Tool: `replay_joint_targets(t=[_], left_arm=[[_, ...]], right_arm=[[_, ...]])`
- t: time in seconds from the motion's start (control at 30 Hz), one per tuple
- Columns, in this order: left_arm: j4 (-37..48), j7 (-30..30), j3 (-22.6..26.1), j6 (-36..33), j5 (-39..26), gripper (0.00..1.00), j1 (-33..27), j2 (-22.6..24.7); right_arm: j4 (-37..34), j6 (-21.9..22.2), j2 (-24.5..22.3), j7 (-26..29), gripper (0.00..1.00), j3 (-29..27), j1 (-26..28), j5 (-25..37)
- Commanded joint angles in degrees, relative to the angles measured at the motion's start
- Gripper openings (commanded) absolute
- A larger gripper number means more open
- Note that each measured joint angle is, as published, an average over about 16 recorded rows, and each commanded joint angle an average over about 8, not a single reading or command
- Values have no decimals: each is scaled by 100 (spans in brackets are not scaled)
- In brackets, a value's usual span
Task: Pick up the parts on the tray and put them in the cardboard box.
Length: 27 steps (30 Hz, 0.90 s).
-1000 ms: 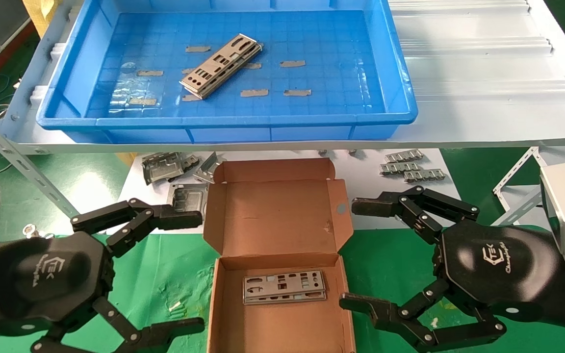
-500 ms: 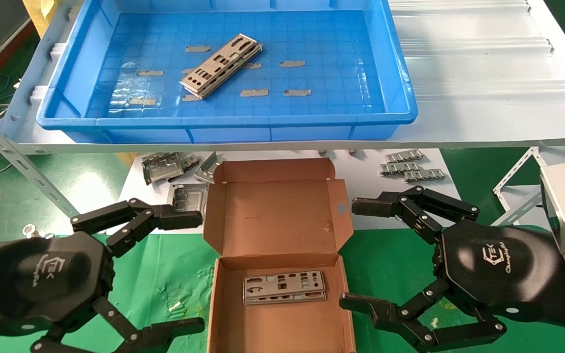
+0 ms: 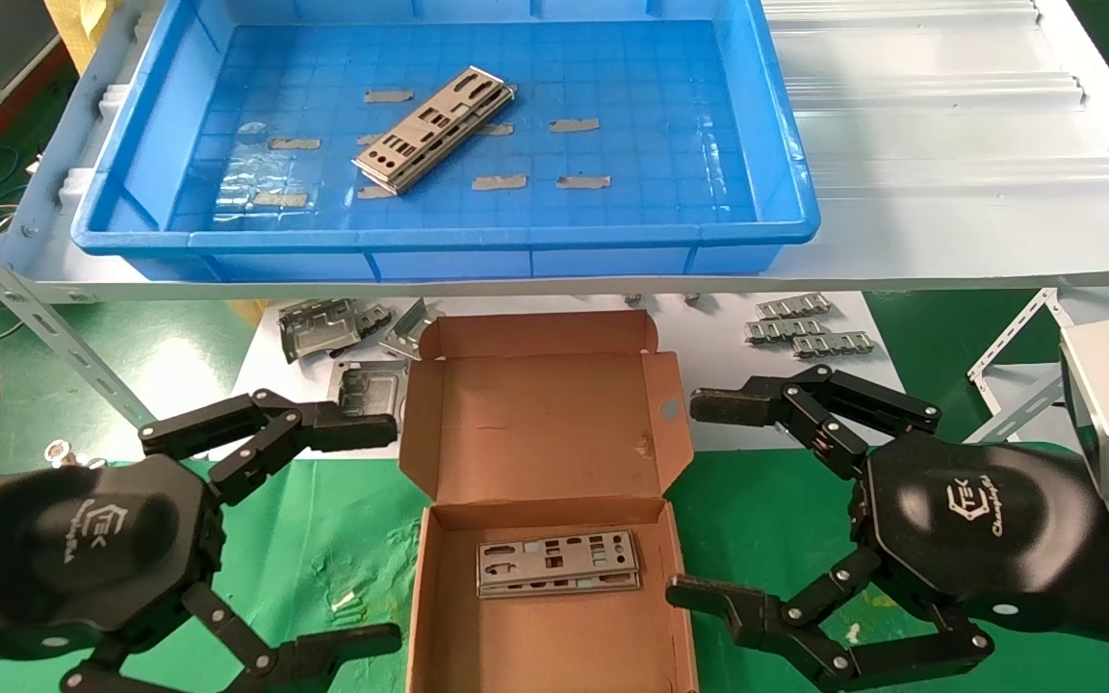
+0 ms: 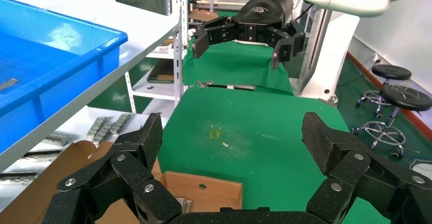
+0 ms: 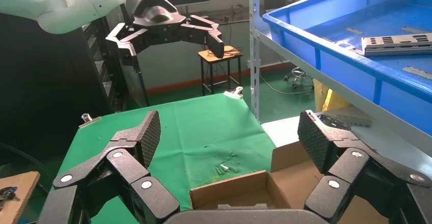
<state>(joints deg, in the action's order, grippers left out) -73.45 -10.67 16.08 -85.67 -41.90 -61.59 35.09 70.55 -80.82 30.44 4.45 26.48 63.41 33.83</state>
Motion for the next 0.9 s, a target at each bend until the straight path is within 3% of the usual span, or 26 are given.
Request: replay_joint_targets(t=[0.03,0.9], left_arm=[[0,0,0,0,0,100,0,0],[0,0,0,0,0,100,0,0]], right_arm=[[0,0,0,0,100,0,0,0],[0,0,0,0,100,0,0,0]])
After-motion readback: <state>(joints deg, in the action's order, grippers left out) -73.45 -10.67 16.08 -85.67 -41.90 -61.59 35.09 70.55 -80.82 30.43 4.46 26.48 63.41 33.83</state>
